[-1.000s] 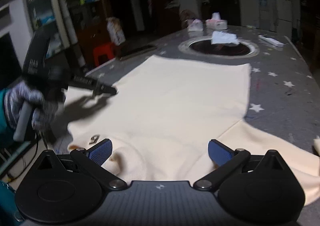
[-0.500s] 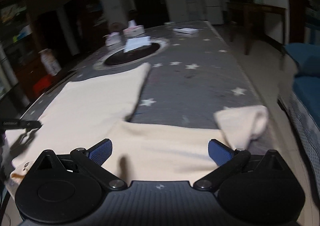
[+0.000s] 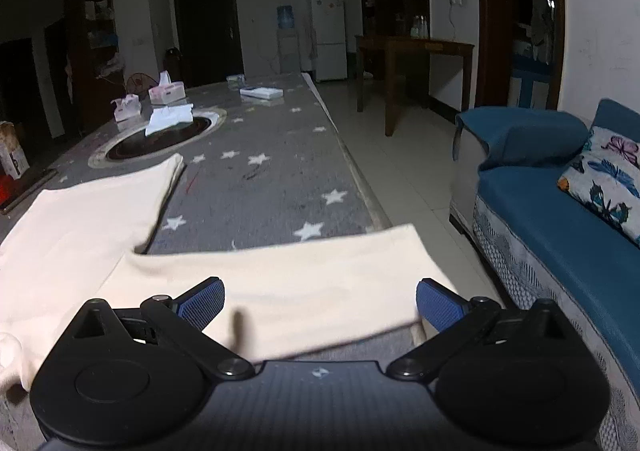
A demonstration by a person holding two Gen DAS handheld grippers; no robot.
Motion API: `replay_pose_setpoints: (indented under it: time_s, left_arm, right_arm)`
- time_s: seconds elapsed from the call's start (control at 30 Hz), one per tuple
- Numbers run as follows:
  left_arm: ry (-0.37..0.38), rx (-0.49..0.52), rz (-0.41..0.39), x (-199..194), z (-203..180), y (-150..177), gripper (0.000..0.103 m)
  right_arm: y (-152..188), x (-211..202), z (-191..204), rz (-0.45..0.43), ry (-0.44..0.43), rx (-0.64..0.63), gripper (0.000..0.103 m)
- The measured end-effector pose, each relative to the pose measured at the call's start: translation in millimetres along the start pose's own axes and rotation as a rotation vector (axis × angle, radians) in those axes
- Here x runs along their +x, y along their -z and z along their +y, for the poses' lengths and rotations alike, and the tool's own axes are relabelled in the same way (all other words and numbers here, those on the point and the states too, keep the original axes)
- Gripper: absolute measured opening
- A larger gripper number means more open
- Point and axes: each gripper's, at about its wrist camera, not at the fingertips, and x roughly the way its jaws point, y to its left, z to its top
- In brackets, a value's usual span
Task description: Fold clothes
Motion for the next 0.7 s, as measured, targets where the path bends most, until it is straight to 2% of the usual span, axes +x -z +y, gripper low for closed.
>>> replay_pose_setpoints:
  time_s: [0.13, 0.27, 0.33, 0.5, 0.57, 0.7]
  left_arm:
    - [-0.002, 0.001, 0.000, 0, 0, 0, 0.013]
    - [-0.001, 0.000, 0.000, 0, 0, 0, 0.013]
    - [0.002, 0.001, 0.000, 0, 0, 0, 0.013]
    - [-0.005, 0.032, 0.001, -1, -4, -1, 0.015]
    - [-0.009, 0.052, -0.001, -3, -10, -1, 0.017]
    - [0.047, 0.096, -0.011, -13, -27, 1, 0.017]
  right_arm:
    - [-10, 14, 5, 0.004, -0.044, -0.040, 0.103]
    - [-13, 37, 9, 0.056, -0.065, -0.073, 0.103]
    - [-12, 46, 10, 0.082, -0.042, -0.090, 0.103]
    - [-15, 41, 12, 0.074, -0.007, -0.131, 0.103]
    - [-16, 33, 18, 0.062, -0.039, -0.158, 0.103]
    - [-17, 16, 44, 0.051, -0.151, -0.217, 0.103]
